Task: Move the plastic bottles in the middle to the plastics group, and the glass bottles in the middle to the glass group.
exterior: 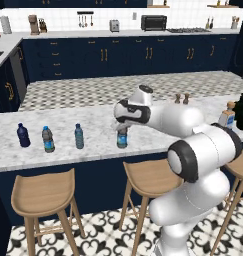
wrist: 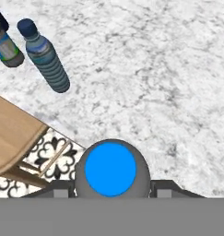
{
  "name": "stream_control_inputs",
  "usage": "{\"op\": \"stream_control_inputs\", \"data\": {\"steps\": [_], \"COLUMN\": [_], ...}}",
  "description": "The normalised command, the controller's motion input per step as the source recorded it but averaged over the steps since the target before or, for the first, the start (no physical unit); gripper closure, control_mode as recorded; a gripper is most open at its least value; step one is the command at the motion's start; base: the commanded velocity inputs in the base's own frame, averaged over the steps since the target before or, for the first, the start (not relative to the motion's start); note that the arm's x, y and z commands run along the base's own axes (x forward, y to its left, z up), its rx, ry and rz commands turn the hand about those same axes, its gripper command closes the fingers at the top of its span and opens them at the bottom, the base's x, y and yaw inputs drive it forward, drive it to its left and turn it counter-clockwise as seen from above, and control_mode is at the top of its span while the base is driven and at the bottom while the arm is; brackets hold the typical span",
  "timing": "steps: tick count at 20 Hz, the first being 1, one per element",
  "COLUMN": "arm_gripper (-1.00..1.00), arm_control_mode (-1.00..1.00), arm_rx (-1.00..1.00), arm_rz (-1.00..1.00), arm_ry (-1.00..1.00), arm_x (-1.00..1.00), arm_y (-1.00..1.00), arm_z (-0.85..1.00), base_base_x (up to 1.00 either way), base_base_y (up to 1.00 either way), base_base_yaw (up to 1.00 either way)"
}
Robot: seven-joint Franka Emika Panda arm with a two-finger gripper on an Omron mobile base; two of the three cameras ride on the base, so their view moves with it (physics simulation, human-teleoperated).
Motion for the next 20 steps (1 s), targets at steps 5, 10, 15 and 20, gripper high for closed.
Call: {"op": "stream_control_inputs", "data": {"steps": [5,10,15,20], "arm_gripper": [1.00,1.00,1.00,1.00], "arm_control_mode": [-1.00,-1.00,-1.00,-1.00], "arm_rx": [0.00,0.00,0.00,0.00], "arm_rz": [0.06,0.06,0.06,0.07], "arm_ry": [-0.10,-0.09,-0.04,0.00], "arm_x": [0.14,0.40,0.45,0.39], "arm_y": [0.59,0.36,0.47,0.42], "arm_z": [0.00,0.00,-0.01,-0.05], "base_base_x": [0.00,0.00,0.00,0.00], "base_base_y": [0.00,0.00,0.00,0.00], "base_base_yaw": [0.00,0.00,0.00,0.00]}}
